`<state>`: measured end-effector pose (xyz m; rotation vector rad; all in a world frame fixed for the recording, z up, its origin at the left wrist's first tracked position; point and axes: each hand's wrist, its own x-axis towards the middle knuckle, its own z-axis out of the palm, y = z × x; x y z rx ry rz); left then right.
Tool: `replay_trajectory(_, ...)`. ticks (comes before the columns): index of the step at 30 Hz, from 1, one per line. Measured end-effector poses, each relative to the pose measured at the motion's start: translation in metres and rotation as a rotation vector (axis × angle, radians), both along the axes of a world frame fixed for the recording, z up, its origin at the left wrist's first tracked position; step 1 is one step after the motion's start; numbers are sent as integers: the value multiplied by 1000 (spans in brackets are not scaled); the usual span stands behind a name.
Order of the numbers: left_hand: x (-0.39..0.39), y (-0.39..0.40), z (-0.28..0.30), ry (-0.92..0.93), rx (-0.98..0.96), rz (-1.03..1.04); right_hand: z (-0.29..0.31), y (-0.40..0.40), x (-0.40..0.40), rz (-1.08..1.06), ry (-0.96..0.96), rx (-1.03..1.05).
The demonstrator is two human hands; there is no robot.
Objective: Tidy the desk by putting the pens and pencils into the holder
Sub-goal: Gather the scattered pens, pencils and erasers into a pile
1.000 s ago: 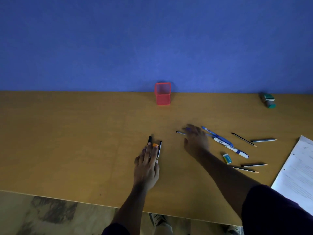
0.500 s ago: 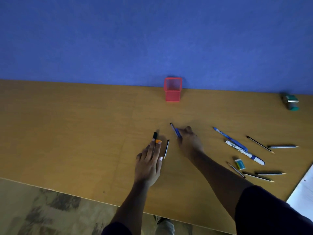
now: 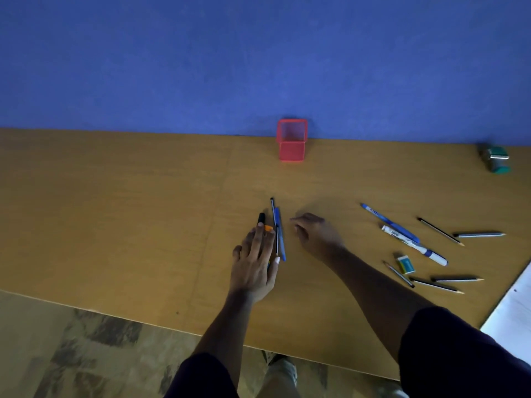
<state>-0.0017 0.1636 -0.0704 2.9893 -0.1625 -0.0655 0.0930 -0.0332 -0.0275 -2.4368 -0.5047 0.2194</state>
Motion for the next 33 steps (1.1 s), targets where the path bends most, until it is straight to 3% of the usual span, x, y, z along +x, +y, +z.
replay_trajectory(5, -4, -5, 5, -24, 50, -11, 5, -56, -18, -73, -219, -268)
replay_trajectory(14, -11, -31, 9, -56, 84, -178, 12, -152, -59, -200, -188, -569)
replay_trajectory(25, -14, -124, 24, 12, -27, -532, 11, -195, -89, -184, -86, -534)
replay_trajectory(33, -24, -168, 30, 14, -8, -696, 10, -184, -85, -280, 27, -342)
